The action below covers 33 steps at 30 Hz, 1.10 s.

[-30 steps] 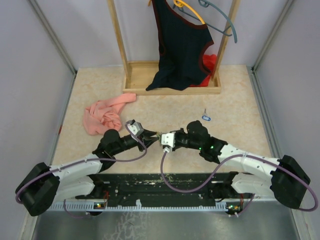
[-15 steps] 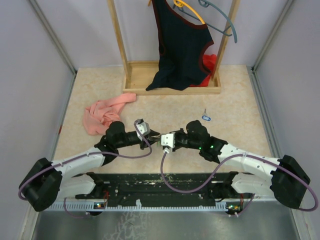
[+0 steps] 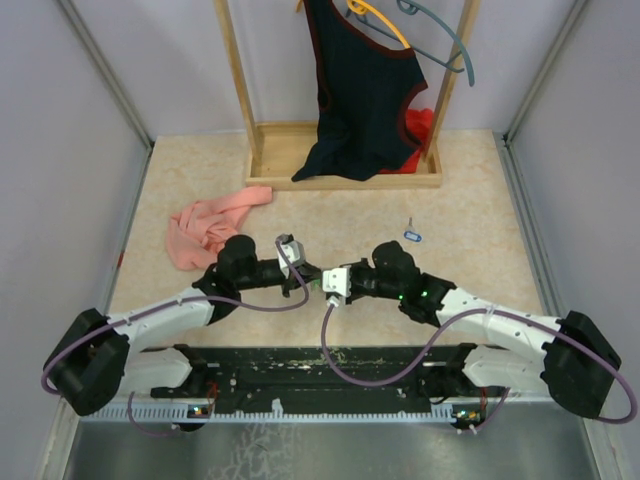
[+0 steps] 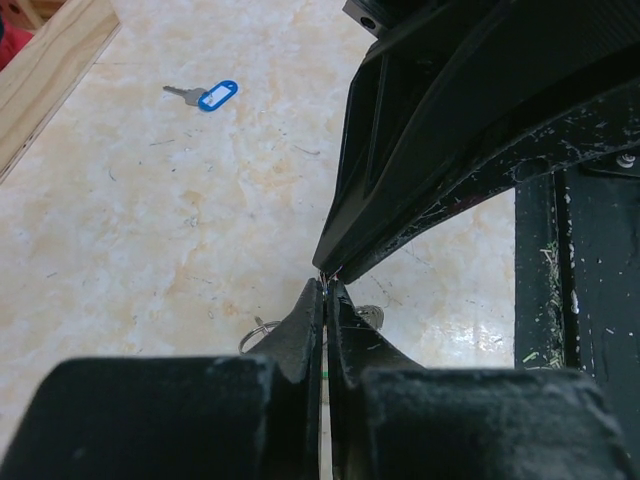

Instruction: Put the keys on the keyring

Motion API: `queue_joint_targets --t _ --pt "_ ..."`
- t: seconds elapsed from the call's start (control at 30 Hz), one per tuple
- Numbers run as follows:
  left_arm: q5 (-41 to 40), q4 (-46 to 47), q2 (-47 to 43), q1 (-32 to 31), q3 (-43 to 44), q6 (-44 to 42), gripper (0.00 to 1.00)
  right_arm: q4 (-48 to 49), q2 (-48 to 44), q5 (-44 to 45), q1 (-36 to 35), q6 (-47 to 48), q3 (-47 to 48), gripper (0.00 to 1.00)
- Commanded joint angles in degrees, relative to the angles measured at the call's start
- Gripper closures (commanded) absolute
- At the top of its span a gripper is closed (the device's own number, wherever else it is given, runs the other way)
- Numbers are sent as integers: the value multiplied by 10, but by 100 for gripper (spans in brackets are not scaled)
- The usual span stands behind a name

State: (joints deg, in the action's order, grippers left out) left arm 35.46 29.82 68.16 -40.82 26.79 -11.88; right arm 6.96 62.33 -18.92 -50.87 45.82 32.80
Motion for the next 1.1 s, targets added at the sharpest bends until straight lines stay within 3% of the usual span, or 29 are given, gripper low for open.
queue_joint_targets --t 0.0,0.17,0.53,0.93,1.07 --pt "-3 -34 -3 -1 21 -1 99 41 -30 20 -1 -11 17 100" --pt "-56 -13 -19 -1 10 39 99 53 -40 35 -1 -25 -7 100" --pt "-87 75 -20 -1 -18 104 99 112 -13 -1 -1 -62 -46 100" --pt "-160 220 -28 -21 -76 160 99 209 24 -51 -7 -107 -70 100" --pt "-177 239 -30 -24 -90 164 99 210 7 -16 -8 -90 -74 100"
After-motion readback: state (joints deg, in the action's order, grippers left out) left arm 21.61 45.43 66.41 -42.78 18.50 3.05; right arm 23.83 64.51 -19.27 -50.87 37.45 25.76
